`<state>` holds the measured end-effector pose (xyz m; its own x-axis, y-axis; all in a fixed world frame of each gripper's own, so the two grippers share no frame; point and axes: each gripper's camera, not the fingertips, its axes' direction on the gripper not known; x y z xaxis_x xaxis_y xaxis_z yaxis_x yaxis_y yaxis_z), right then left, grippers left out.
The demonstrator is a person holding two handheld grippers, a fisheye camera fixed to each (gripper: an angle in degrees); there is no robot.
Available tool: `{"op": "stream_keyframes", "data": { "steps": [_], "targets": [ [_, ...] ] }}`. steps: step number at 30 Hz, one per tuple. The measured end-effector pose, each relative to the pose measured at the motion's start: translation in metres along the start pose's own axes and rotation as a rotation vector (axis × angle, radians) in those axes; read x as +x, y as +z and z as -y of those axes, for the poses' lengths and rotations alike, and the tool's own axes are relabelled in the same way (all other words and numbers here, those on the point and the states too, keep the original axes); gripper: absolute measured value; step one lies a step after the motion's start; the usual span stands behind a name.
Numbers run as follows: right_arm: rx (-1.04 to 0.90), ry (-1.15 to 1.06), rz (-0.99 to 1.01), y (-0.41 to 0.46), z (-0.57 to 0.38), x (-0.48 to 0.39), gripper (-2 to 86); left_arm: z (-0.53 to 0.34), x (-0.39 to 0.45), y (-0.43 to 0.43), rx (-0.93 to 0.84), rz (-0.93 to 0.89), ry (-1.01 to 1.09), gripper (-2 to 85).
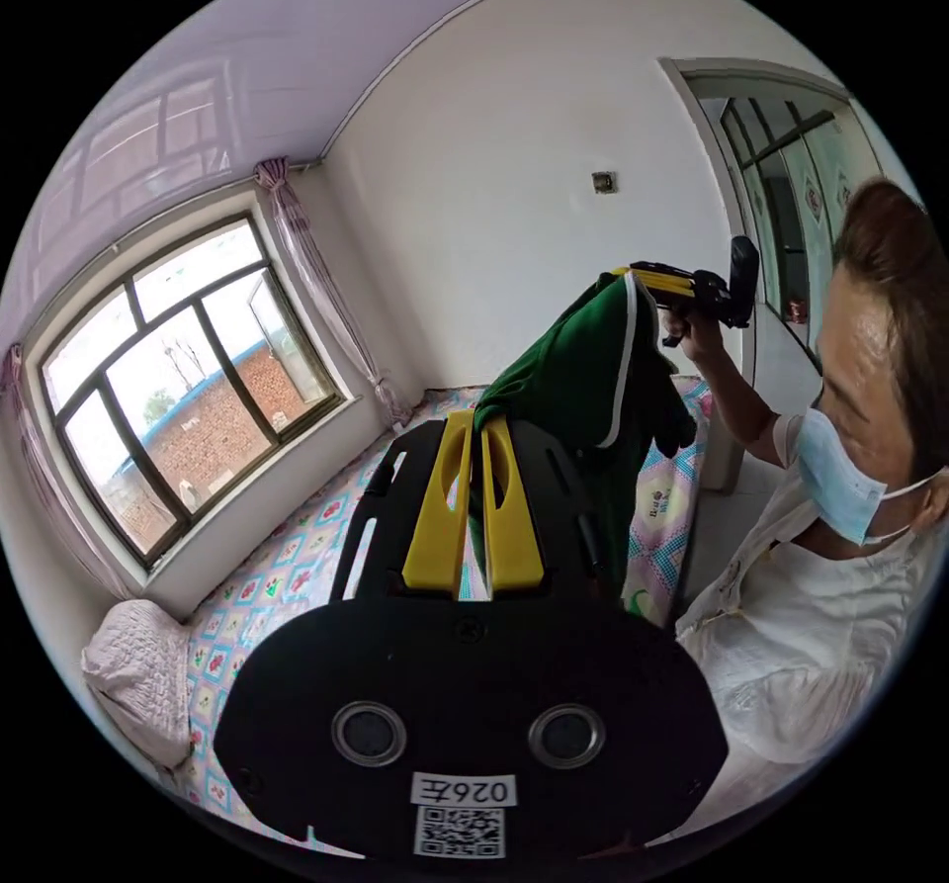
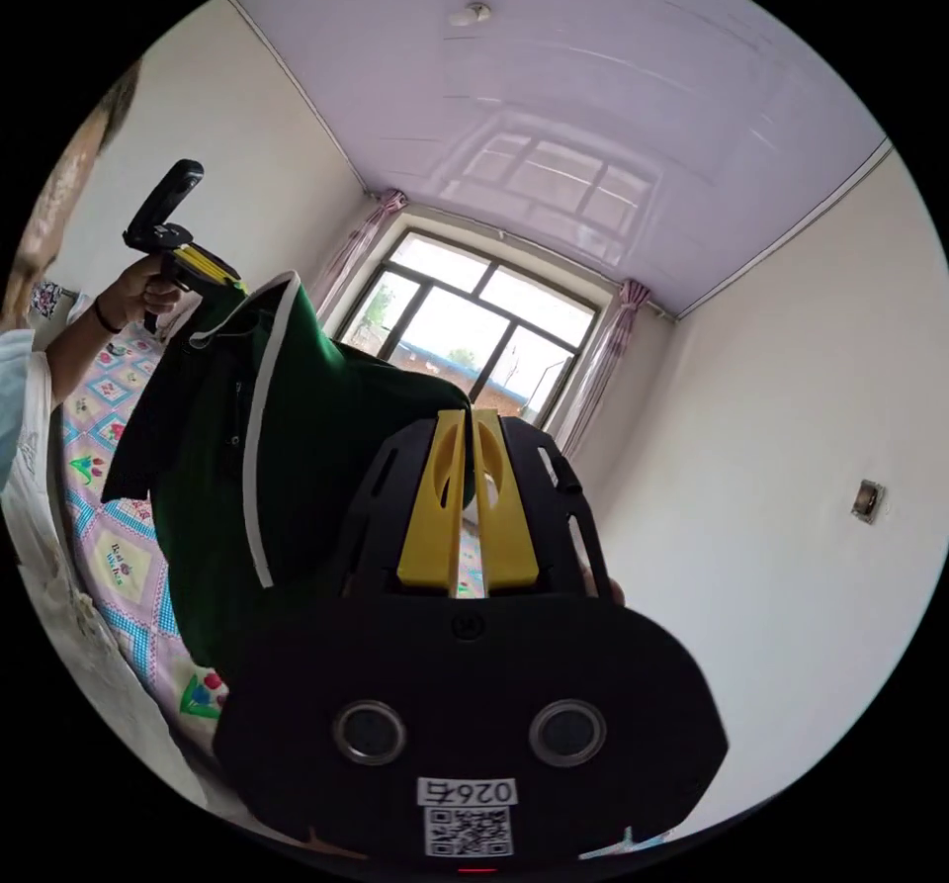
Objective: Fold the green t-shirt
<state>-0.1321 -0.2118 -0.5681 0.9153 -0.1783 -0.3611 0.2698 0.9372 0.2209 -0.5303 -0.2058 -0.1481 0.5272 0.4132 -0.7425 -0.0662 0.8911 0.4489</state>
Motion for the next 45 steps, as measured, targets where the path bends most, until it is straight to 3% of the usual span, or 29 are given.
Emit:
{"op": "stream_keyframes", "data": {
  "steps": [6, 12, 22, 26, 32, 40, 45],
  "targets": [
    [0.023, -0.037, -0.074, -0.032, 0.044, 0.017, -1.5, 0.059, 0.000, -0.033, 0.002, 0.014, 0.013, -0.6],
    [-0.136, 0.018, 0.028, 0.048, 0.018, 0.028, -1.6, 0.064, -0.043, 0.058, -0.150, -0.060, -0.071, -0.5],
    [-0.709, 0.112, 0.225, 0.349, -0.171, -0.009, -1.6, -0.074, -0.142, 0.412, -0.520, -0.389, -0.391, -0.5],
    [-0.908, 0.192, 0.297, 0.476, -0.264, -0.026, -1.6, -0.127, -0.169, 0.552, -0.670, -0.393, -0.484, -0.5],
    [-1.061, 0.268, 0.333, 0.631, -0.344, -0.036, -1.5, -0.170, -0.228, 0.687, -0.758, -0.352, -0.668, 0.1],
    [-1.216, 0.331, 0.440, 0.776, -0.391, -0.021, 3.0, -0.198, -0.308, 0.774, -0.924, -0.235, -0.722, 9.9],
    [-1.100, 0.404, 0.452, 0.779, -0.378, 0.024, 4.6, -0.212, -0.361, 0.743, -0.760, -0.323, -0.848, 12.8]
  ]
}}
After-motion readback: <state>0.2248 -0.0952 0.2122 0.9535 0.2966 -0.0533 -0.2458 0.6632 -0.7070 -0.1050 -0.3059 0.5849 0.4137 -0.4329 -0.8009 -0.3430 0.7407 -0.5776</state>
